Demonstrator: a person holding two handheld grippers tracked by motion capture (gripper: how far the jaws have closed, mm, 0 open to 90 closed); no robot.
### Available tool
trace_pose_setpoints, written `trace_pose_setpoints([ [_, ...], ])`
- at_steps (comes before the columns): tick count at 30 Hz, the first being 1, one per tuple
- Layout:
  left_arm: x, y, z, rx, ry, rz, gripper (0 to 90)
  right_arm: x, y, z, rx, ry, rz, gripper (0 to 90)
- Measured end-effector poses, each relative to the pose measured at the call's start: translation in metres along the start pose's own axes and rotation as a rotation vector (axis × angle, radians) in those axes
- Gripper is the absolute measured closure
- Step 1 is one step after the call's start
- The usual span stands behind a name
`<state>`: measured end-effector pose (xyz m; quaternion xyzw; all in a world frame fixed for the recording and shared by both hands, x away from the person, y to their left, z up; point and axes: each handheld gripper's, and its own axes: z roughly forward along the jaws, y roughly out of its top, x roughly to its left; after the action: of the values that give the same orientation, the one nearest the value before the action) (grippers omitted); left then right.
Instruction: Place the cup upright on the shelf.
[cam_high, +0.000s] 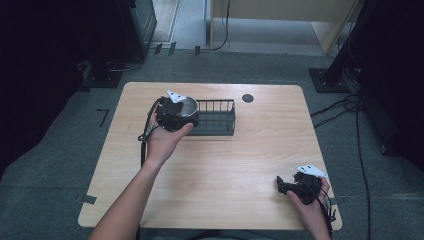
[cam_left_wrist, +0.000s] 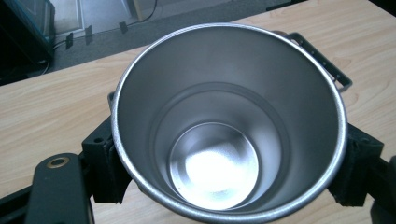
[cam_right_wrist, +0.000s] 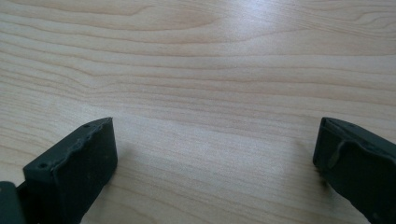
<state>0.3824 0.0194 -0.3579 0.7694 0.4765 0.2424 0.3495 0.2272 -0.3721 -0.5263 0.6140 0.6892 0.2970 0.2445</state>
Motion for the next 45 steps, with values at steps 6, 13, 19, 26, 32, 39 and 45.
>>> trace_pose_setpoints([
  [6,0.002,0.009,0.01,0.0,0.009,0.004,19.0,0.0,0.0,0.0,0.0,0.0,0.0,0.0],
  [13,0.008,0.015,0.026,0.003,0.024,-0.01,19.0,0.0,0.0,0.0,0.0,0.0,0.0,0.0],
  [19,0.014,0.017,0.039,0.014,0.041,-0.023,19.1,0.0,0.0,0.0,0.0,0.0,-0.001,0.0],
  [26,0.019,0.016,0.052,0.02,0.06,-0.037,19.1,0.0,0.0,0.0,0.0,0.0,0.0,0.0],
  [32,0.02,0.011,0.062,0.038,0.066,-0.034,19.1,0.0,0.0,0.0,0.0,0.0,0.0,0.0],
  [39,0.022,0.005,0.07,0.057,0.067,-0.034,19.0,0.0,0.0,0.0,0.0,0.0,0.0,0.0],
  [45,0.022,0.0,0.076,0.073,0.069,-0.029,19.0,0.0,0.0,0.0,0.0,0.0,0.0,0.0],
])
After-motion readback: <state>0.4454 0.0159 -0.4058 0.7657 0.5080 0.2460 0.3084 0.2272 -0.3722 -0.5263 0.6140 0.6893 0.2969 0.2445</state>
